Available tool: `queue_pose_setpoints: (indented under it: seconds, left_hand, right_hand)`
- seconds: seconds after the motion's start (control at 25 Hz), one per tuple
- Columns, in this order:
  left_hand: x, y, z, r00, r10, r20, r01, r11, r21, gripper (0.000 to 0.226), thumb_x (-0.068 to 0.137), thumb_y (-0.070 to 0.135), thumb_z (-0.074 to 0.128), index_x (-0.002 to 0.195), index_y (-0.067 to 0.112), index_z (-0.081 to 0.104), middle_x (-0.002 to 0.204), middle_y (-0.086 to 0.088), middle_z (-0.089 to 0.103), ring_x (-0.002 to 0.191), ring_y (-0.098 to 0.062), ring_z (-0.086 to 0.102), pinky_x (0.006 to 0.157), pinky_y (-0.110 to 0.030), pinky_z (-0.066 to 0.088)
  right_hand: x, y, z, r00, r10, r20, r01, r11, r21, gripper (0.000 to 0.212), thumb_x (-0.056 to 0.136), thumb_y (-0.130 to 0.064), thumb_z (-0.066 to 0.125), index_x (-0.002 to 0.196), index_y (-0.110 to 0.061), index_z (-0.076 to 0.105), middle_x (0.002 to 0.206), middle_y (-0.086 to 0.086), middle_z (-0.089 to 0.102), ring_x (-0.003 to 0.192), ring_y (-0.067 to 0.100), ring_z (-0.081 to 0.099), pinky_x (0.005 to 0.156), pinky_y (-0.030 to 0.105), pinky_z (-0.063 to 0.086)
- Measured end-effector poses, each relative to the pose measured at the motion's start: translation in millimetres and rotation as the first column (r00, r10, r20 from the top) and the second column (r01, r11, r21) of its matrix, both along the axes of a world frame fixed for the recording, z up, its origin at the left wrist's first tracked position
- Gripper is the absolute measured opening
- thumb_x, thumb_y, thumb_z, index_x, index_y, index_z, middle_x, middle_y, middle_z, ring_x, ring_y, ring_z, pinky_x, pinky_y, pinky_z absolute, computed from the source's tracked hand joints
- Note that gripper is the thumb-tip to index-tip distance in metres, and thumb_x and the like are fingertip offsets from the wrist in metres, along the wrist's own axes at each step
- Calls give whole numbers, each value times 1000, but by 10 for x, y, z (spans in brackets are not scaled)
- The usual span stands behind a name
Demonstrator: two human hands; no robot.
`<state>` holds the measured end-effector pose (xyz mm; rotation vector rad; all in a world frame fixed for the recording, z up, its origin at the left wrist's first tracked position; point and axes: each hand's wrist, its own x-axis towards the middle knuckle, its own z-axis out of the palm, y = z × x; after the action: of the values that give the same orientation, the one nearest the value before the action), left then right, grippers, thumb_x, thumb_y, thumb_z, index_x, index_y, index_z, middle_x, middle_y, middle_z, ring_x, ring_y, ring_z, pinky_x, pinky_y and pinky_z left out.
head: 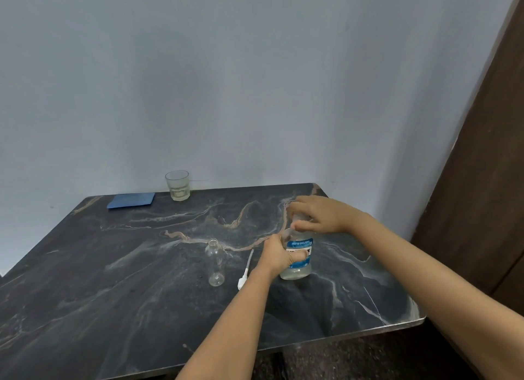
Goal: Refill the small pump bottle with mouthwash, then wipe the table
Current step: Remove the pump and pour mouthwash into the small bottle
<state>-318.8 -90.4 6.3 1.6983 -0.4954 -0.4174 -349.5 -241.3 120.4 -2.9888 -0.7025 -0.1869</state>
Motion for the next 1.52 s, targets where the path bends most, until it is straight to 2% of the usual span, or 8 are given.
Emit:
queue_pose_setpoints:
  seconds: [0.2,0.32,0.56,0.72,0.88,1.16,1.32,1.52]
  left_hand:
    - [36,-45,-58,1000,10,21,-9,1000,-19,44,70,1,82,108,16,64,102,-1,72,96,-15,69,94,-33,54]
    - [-23,-34,-78,999,35,15,-34,999,-34,39,72,-3,80,101,17,64,95,2,71,89,-12,69,88,-30,54]
    - [-57,10,-156,997,47,60,-46,999,-14,37,72,4,81,93,28,64,95,4,73,95,-18,71,92,-40,55]
    - [-45,23,-157,998,21,59,-22,1000,7,37,72,5,81,93,31,65,95,4,73,95,-17,70,94,-41,54]
    - [-29,120,-156,999,-50,1,50,998,25,48,71,12,85,111,27,62,110,2,72,104,-17,67,97,-36,52]
    - [-524,459,4,921,97,377,-158,978,134,69,85,41,70,142,15,42,145,5,45,133,-8,40,108,-21,32]
    - [-858,971,-90,608,444,659,-463,872,-160,43,86,27,72,123,14,54,141,3,36,126,-2,38,102,-6,31]
    - [-502,1413,-210,620,700,354,-711,692,-125,82,77,19,80,142,5,33,150,-11,29,135,-24,37,106,-31,33]
  right_hand:
    - [-180,9,158,994,-33,-104,31,999,-20,56,79,-10,54,131,-29,46,146,-1,38,129,21,38,110,38,27]
    - [-161,85,174,975,-203,-92,194,976,-98,44,89,-42,53,131,-33,47,124,-1,47,107,18,49,93,37,40]
    - [-251,-32,160,988,-89,-128,121,953,279,26,86,-15,58,108,-28,61,105,-5,58,92,8,53,81,25,47]
    - [-535,-183,-245,969,-187,-164,228,398,889,22,86,-2,60,103,-16,55,97,-4,58,84,14,58,74,25,50]
    - [-730,-193,-1051,853,-431,-293,369,103,924,19,75,-13,71,83,-15,54,77,5,65,72,17,59,71,32,49]
    - [-904,-66,-1544,754,-564,-336,505,170,846,24,70,-11,81,75,-9,58,88,8,70,84,23,64,73,21,48]
    - [-980,18,-1528,743,-646,-172,438,276,856,31,70,-15,80,91,-24,59,105,-2,61,103,18,56,88,28,44]
    - [-841,197,-1246,829,-531,-176,345,237,908,65,76,-11,78,130,-20,43,133,-10,45,124,6,40,102,28,34]
